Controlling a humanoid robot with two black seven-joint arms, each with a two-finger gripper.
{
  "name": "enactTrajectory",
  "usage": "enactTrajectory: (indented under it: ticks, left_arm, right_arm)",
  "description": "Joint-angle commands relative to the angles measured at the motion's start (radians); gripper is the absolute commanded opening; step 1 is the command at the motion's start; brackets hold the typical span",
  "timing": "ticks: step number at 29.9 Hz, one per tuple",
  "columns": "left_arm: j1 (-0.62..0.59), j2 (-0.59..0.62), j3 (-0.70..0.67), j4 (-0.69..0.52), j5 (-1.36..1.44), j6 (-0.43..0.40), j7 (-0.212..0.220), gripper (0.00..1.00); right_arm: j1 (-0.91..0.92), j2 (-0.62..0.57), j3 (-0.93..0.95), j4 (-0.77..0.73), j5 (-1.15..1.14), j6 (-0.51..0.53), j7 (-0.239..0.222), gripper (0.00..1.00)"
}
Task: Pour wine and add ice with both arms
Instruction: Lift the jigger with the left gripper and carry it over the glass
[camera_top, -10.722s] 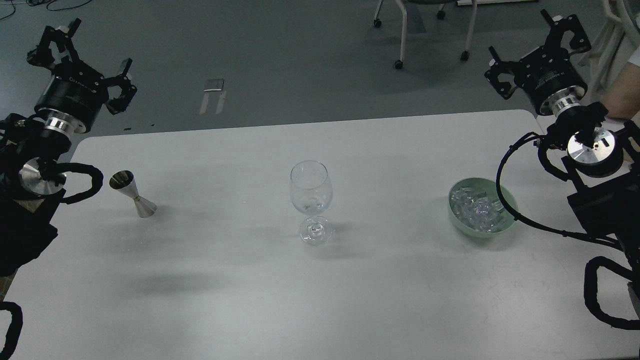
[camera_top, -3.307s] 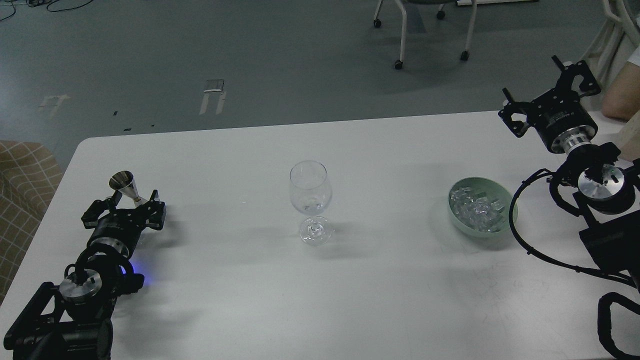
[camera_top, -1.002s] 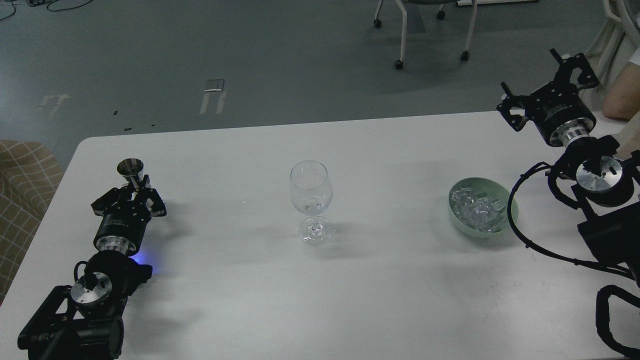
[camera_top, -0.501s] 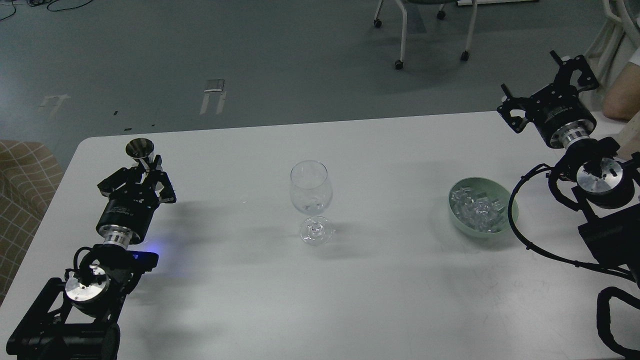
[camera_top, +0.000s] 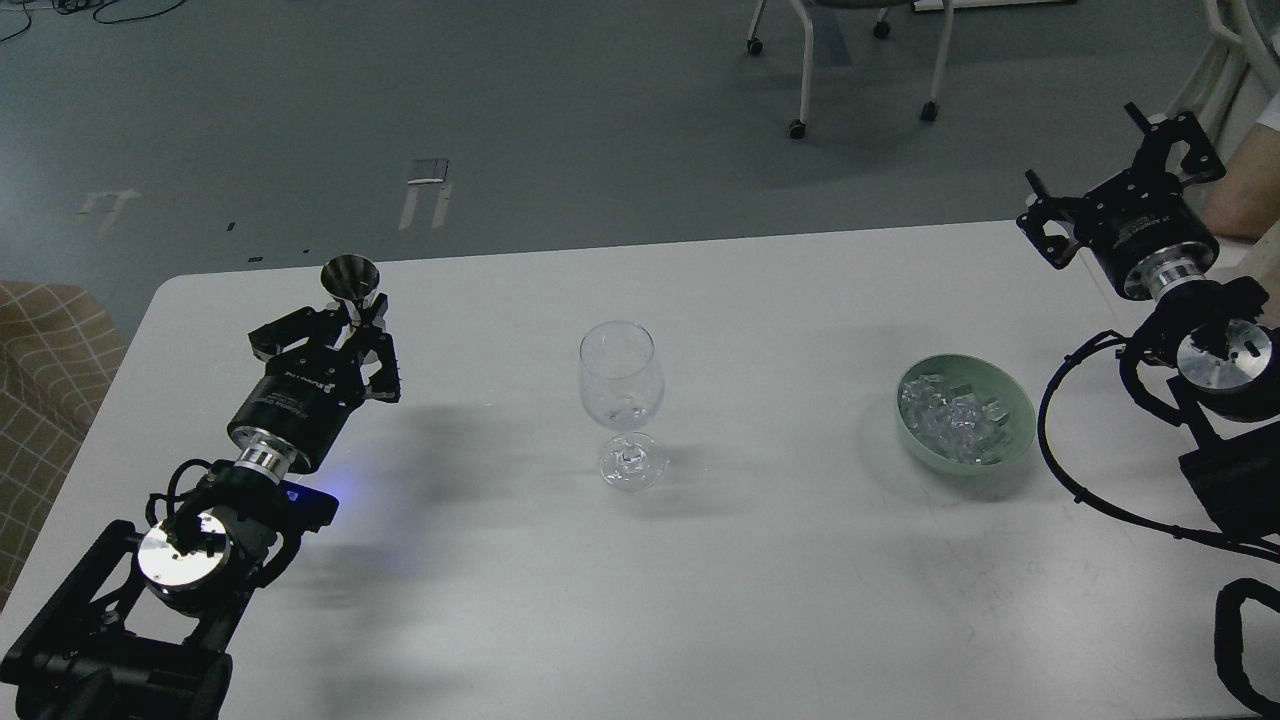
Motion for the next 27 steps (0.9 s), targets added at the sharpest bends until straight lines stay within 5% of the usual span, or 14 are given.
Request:
enactTrajectory:
  ticks: [1, 5, 18, 27]
  left_arm:
    - [-0.001, 0.005, 0.012, -0.009, 0.0, 0.014, 0.028, 0.12]
    - [-0.024, 0.0, 0.026, -0.019, 0.017, 0.01, 0.058, 0.12]
    - [-0.133, -0.003, 0.13, -0.108, 0.03, 0.066, 0.059, 0.12]
    - [-0.13, -0.003, 0.167, -0.225, 0.042, 0.18, 0.076, 0.12]
  right_arm:
    - [0.001, 0.0, 0.001, 0.001, 0.0, 0.0, -0.001, 1.0]
    - [-0.002, 0.0, 0.001, 0.001, 0.0, 0.0, -0.001, 1.0]
    - [-0.008, 0.003, -0.001, 0.003, 0.002, 0.002, -0.001, 1.0]
    - [-0.012, 0.011, 0.002, 0.003, 0.002, 0.006, 0.0, 1.0]
